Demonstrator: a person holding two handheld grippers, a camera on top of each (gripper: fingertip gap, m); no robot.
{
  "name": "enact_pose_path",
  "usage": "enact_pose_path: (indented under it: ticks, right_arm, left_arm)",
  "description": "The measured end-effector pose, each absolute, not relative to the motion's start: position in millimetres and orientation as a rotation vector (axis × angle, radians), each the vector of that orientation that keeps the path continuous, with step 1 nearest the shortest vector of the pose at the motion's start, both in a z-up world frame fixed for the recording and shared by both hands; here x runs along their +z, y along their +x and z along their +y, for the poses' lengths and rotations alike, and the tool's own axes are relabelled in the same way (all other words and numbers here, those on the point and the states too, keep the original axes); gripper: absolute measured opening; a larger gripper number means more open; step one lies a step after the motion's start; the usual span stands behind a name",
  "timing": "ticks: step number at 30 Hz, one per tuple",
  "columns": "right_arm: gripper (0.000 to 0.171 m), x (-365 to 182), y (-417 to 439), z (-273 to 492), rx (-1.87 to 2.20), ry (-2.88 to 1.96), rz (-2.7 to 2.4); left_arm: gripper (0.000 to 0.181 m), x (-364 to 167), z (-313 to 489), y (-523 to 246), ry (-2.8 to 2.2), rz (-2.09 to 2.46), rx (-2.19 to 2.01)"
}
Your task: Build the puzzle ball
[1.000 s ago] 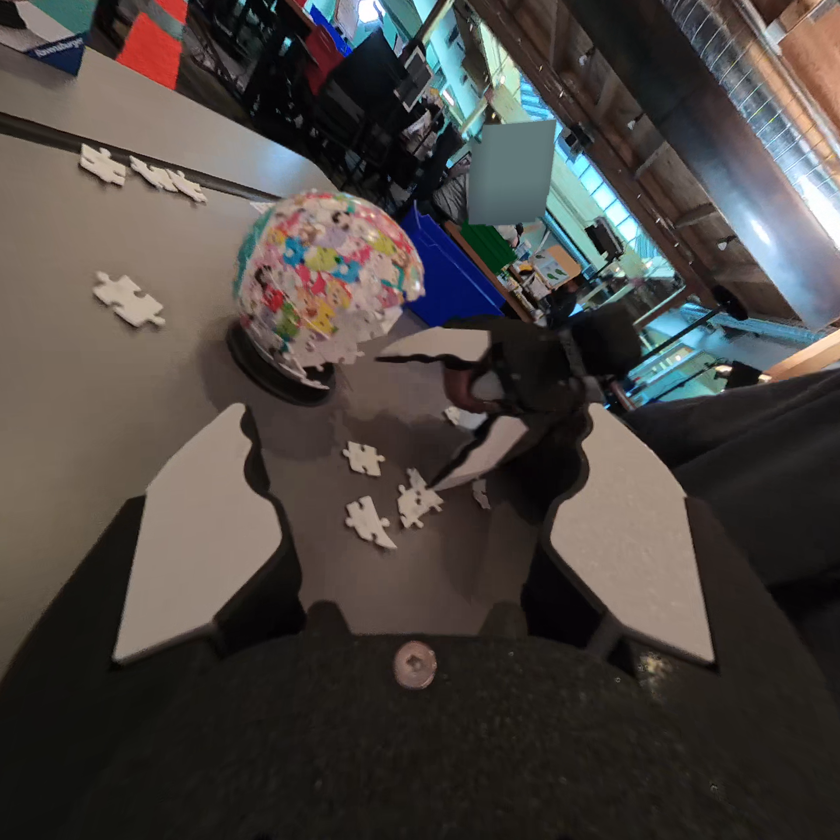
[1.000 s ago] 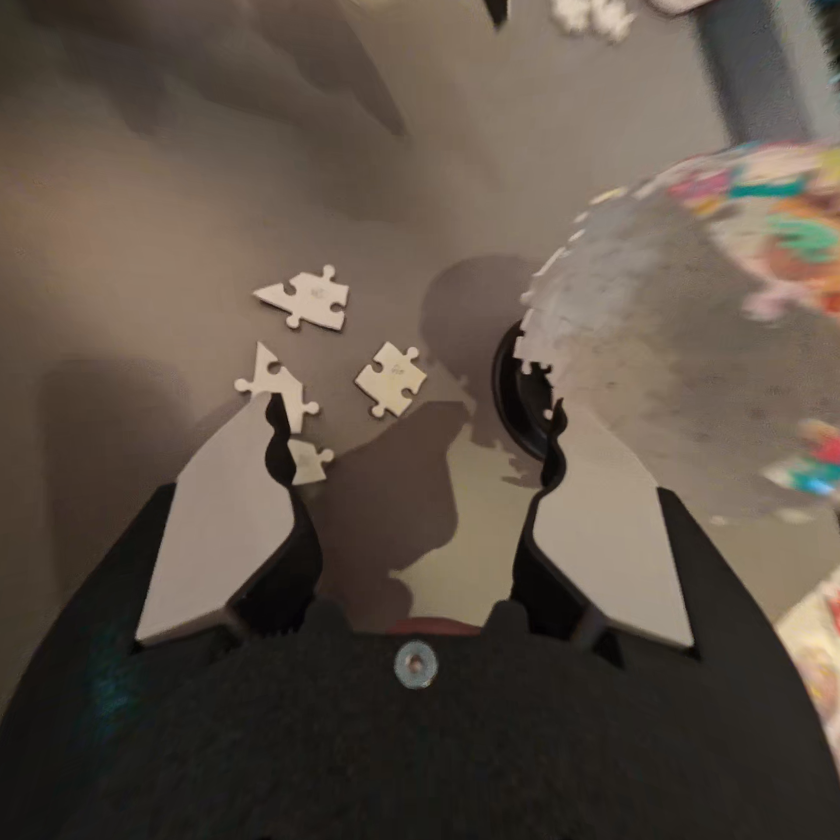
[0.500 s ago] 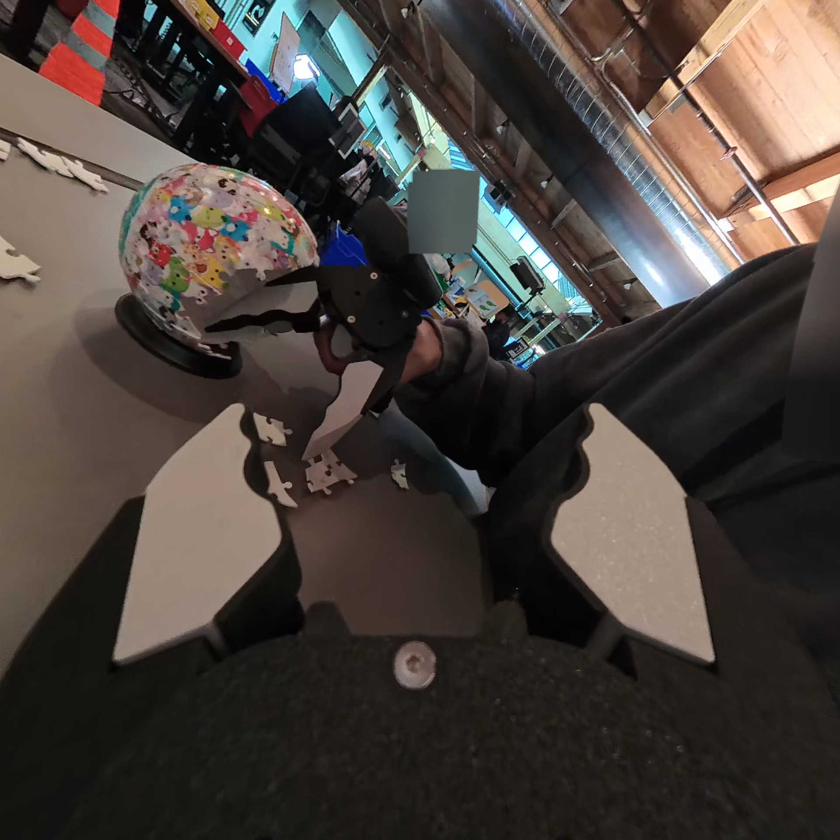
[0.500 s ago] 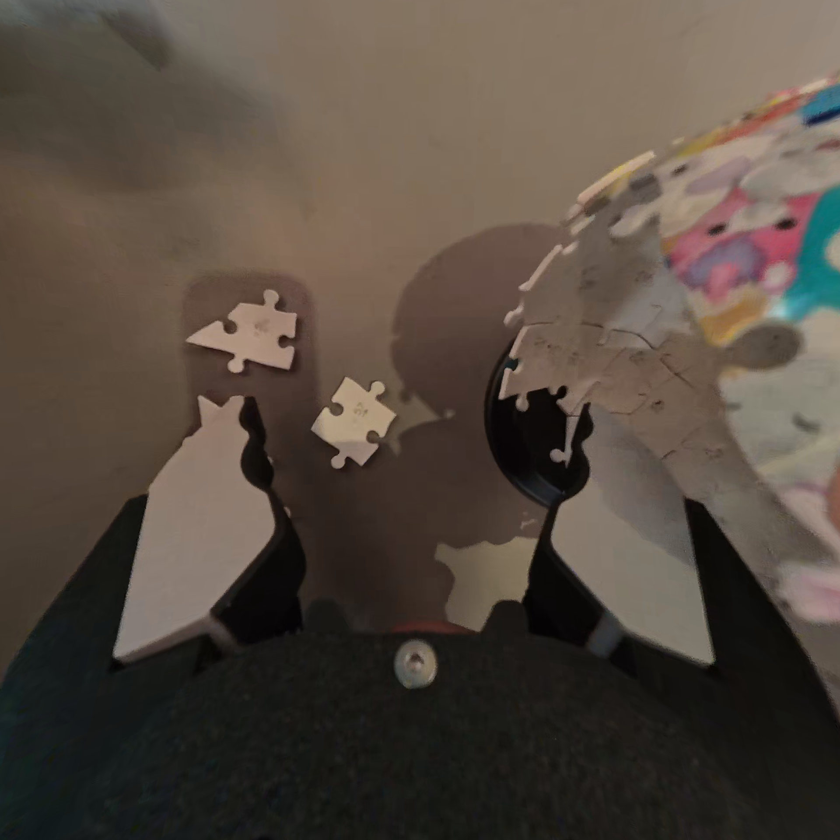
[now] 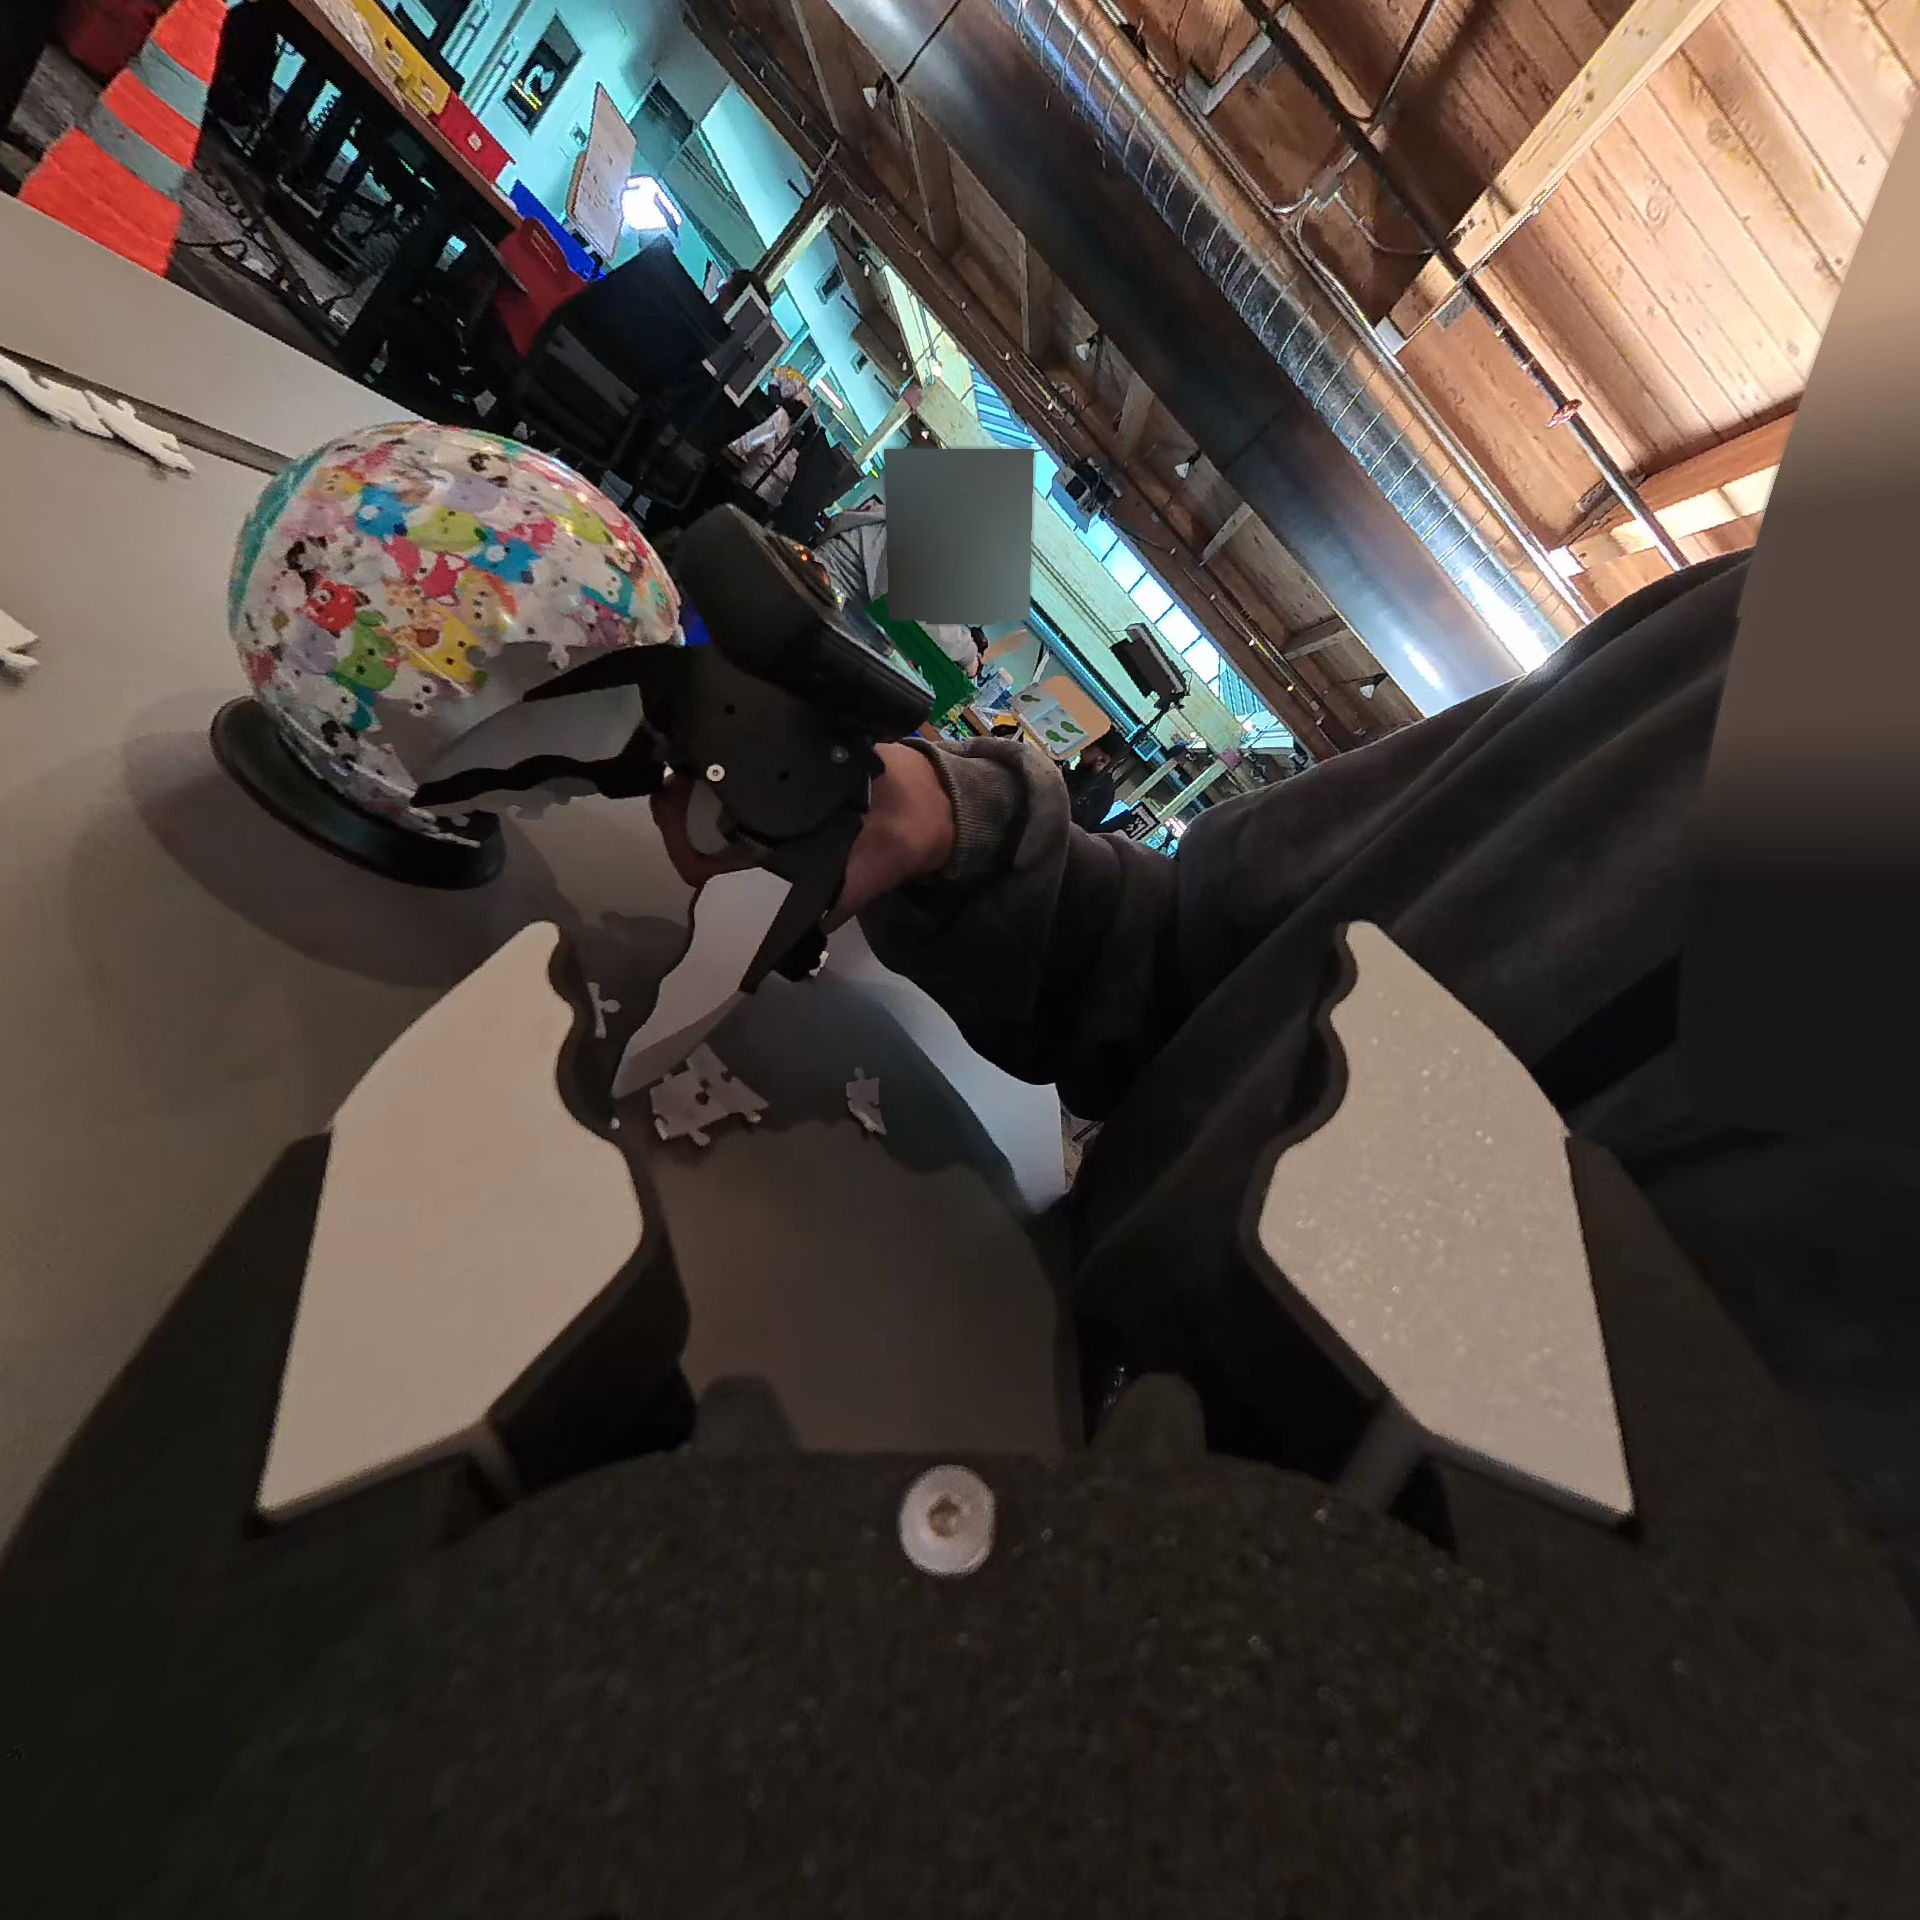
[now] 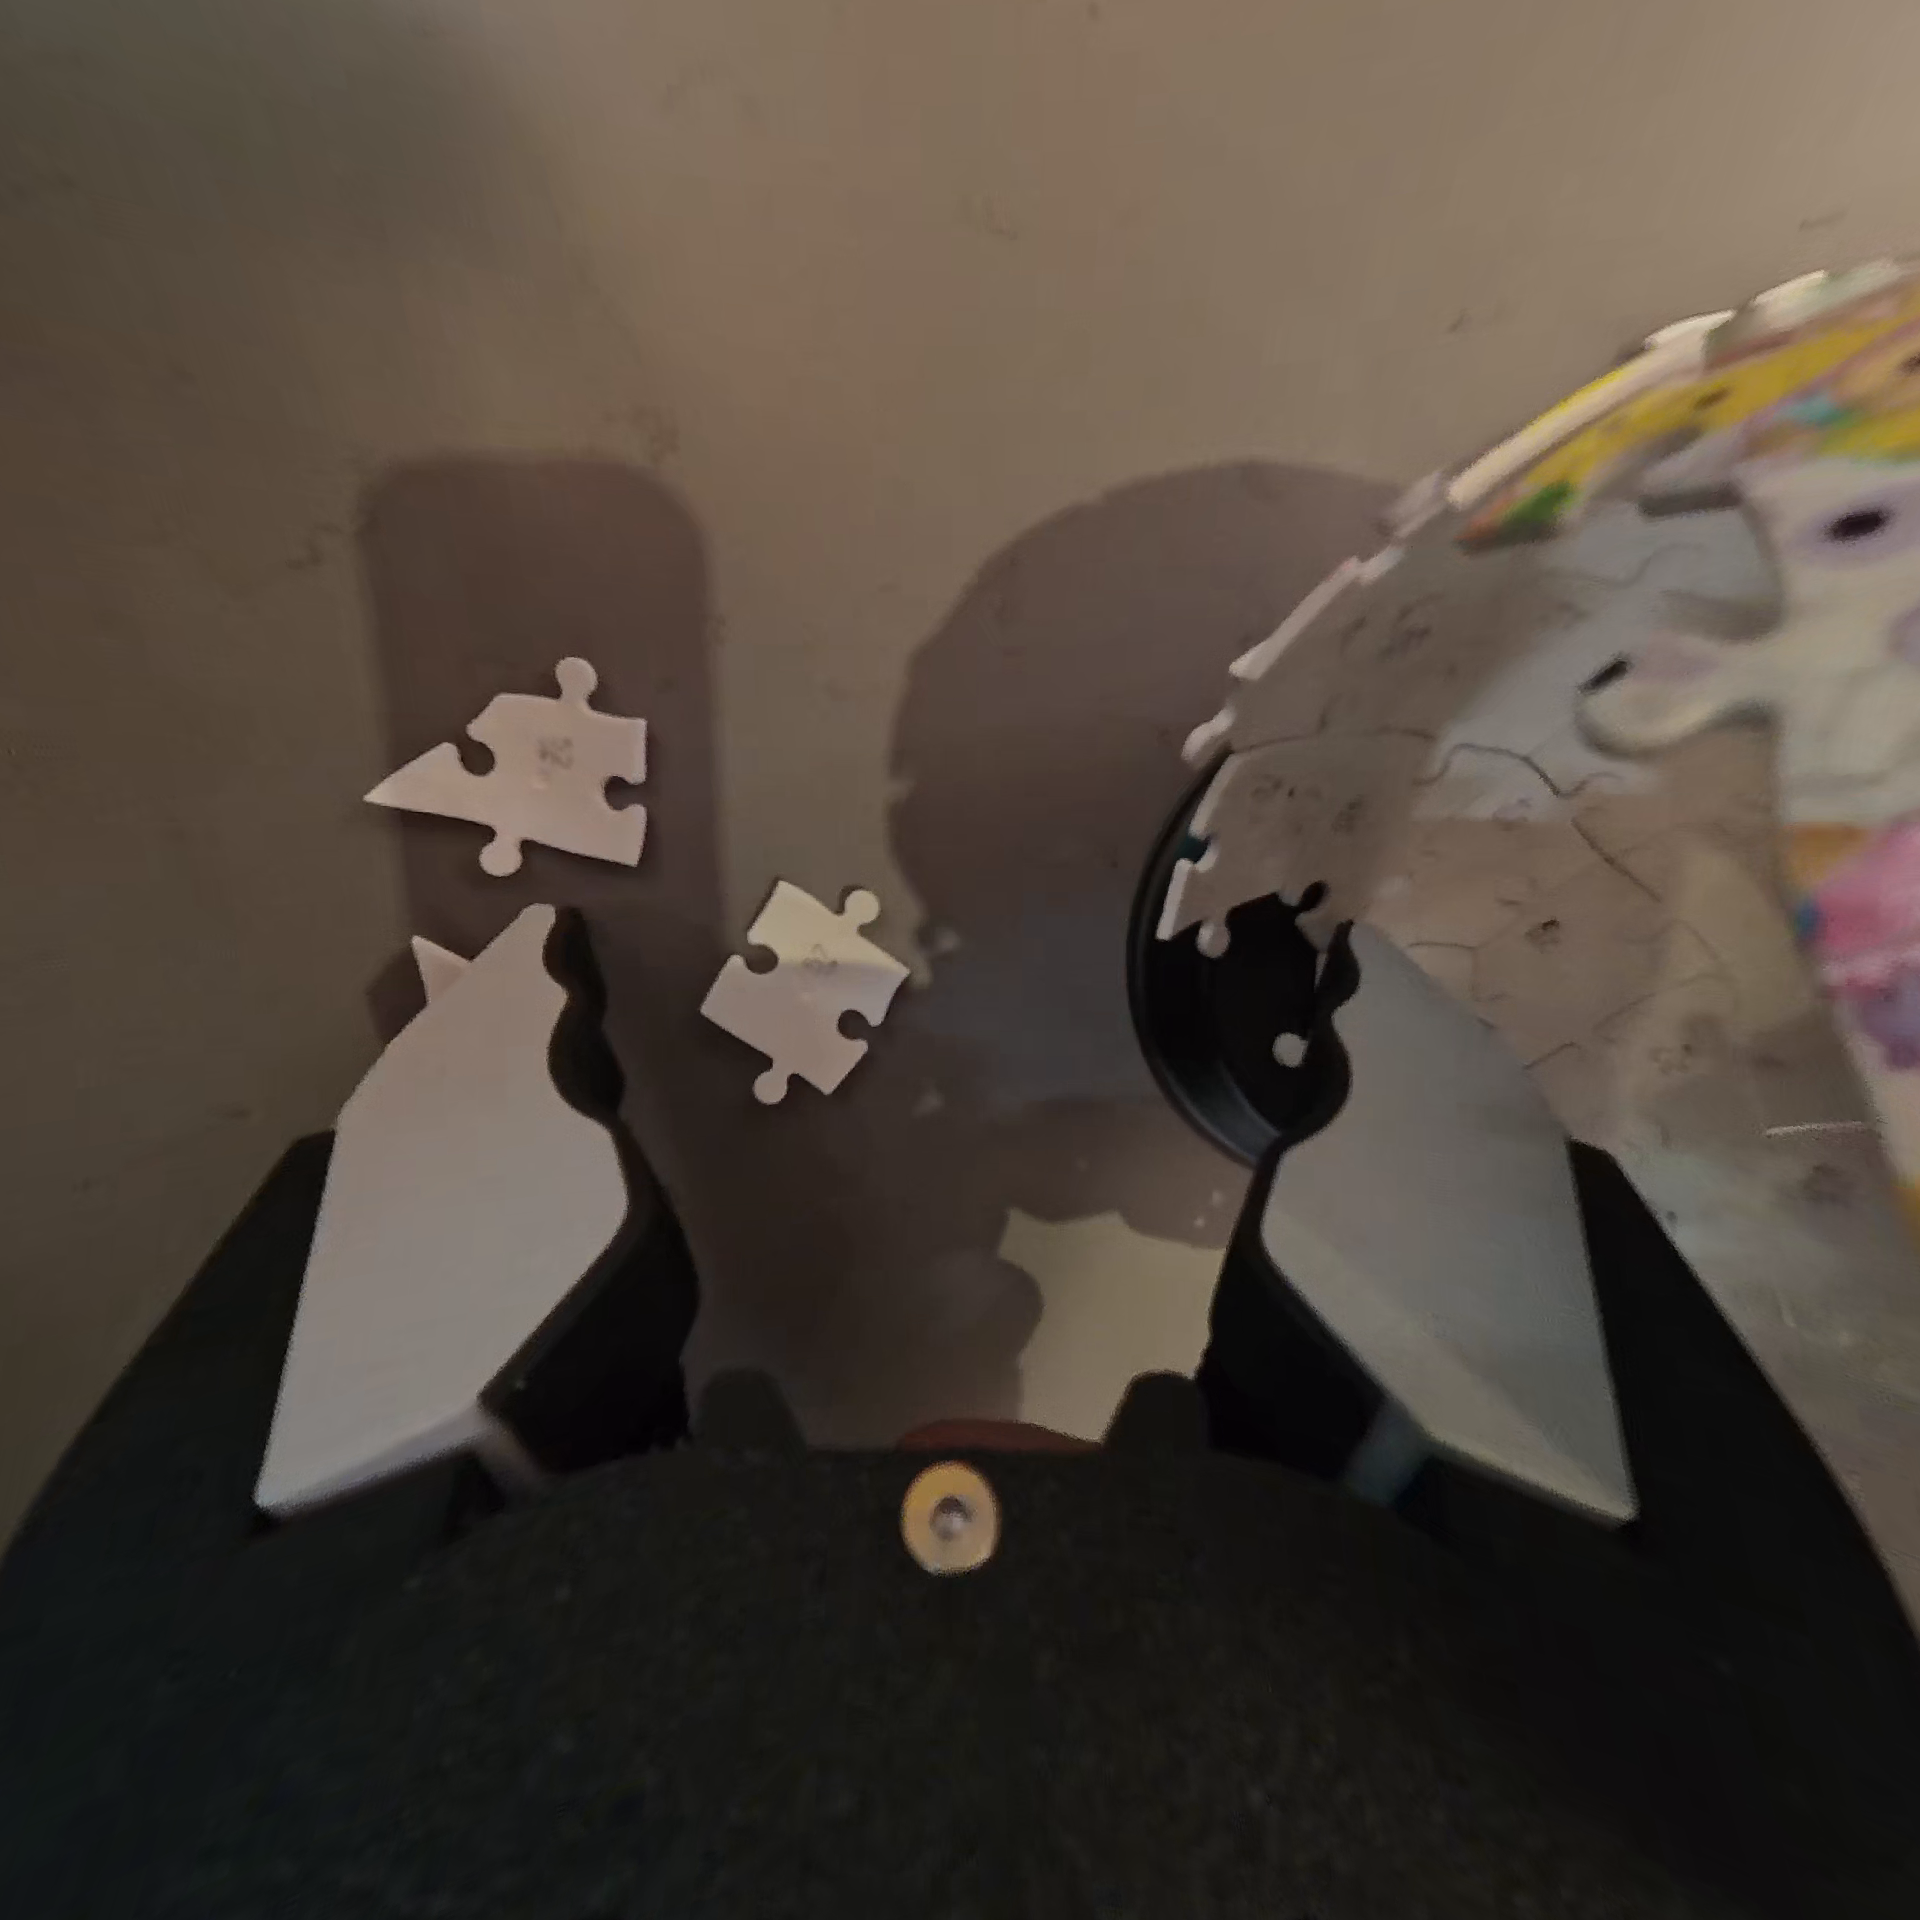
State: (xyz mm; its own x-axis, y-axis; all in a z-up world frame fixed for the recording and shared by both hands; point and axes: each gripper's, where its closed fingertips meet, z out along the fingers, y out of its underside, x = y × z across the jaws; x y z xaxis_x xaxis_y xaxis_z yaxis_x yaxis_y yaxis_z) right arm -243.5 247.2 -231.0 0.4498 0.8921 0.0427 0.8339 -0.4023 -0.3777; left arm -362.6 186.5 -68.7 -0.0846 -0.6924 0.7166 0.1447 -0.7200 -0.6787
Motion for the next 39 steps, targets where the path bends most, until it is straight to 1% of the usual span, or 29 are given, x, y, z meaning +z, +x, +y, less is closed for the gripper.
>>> enact_pose_path:
  ticks: [2, 5, 7, 9, 12, 14, 16, 17, 19, 23, 26, 27, 32, 33, 35, 39]
  right_arm:
    - [0.127, -231, -244, 248, 0.235, -2.356, -1.469]
    - [0.12, -222, -246, 242, 0.22, -2.314, -1.47]
    - [0.119, -203, -250, 229, 0.233, -2.247, -1.455]
    - [0.112, -176, -255, 208, 0.283, -2.149, -1.415]
    - [0.102, -140, -248, 173, 0.365, -2.041, -1.293]
    - [0.095, -130, -230, 158, 0.391, -2.02, -1.163]
    - [0.087, -131, -203, 149, 0.38, -2.022, -1.011]
    - [0.087, -134, -190, 145, 0.377, -2.029, -0.938]
    - [0.085, -135, -166, 141, 0.378, -2.01, -0.78]
    - [0.077, -136, -126, 138, 0.376, -1.922, -0.55]
    - [0.074, -136, -108, 131, 0.351, -1.865, -0.504]
    - [0.074, -135, -103, 128, 0.333, -1.845, -0.495]
    - [0.075, -131, -82, 117, 0.25, -1.831, -0.513]
    - [0.073, -131, -79, 115, 0.231, -1.83, -0.518]
    - [0.066, -132, -76, 113, 0.208, -1.834, -0.518]
    - [0.066, -134, -84, 113, 0.242, -1.84, -0.52]
  left_arm:
    - [0.127, -69, 187, -363, -1.613, 0.596, -1.862]
    - [0.127, -74, 187, -361, -1.639, 0.61, -1.832]
    - [0.127, -80, 188, -359, -1.675, 0.63, -1.785]
    - [0.126, -88, 189, -358, -1.713, 0.658, -1.725]
    - [0.117, -105, 187, -351, -1.798, 0.742, -1.603]
    - [0.11, -123, 181, -342, -1.883, 0.858, -1.474]
    - [0.102, -137, 175, -332, -1.94, 0.969, -1.339]
    - [0.101, -140, 171, -326, -1.947, 1.0, -1.3]
    - [0.092, -142, 165, -313, -1.952, 1.032, -1.257]
    - [0.086, -159, 171, -300, -2.038, 1.042, -1.066]
    - [0.079, -171, 179, -301, -2.089, 1.057, -0.858]
    - [0.079, -175, 179, -302, -2.103, 1.067, -0.805]
    - [0.07, -183, 156, -287, -2.127, 1.115, -0.781]
    - [0.069, -186, 155, -288, -2.127, 1.125, -0.734]
    - [0.068, -193, 161, -293, -2.14, 1.133, -0.609]
    - [0.065, -204, 176, -295, -2.22, 1.137, -0.559]
